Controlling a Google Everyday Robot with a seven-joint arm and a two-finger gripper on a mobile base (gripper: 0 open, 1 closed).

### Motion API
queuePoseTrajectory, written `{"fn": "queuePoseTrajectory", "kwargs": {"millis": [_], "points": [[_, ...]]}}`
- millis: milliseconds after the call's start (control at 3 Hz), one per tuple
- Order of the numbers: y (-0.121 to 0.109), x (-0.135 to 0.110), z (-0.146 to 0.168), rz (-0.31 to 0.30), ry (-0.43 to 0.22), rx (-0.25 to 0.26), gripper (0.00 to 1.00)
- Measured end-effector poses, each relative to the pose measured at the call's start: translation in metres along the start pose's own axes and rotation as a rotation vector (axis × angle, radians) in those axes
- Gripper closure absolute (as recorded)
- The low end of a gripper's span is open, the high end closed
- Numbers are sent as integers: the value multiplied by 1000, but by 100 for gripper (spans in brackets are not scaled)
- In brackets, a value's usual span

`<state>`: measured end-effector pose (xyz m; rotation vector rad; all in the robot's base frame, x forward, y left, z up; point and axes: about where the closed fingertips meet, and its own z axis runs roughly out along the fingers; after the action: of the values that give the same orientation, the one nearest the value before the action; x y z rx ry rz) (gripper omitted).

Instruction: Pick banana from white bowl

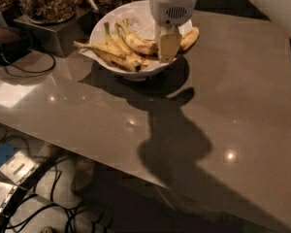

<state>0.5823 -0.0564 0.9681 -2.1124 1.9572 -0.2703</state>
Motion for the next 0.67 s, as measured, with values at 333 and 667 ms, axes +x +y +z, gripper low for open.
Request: {"fn": "queuePoseTrajectory", "kwargs": {"millis": [333,667], "points": [[5,1,5,-5,6,-8,100],[10,2,-2,-12,18,1,100]]}}
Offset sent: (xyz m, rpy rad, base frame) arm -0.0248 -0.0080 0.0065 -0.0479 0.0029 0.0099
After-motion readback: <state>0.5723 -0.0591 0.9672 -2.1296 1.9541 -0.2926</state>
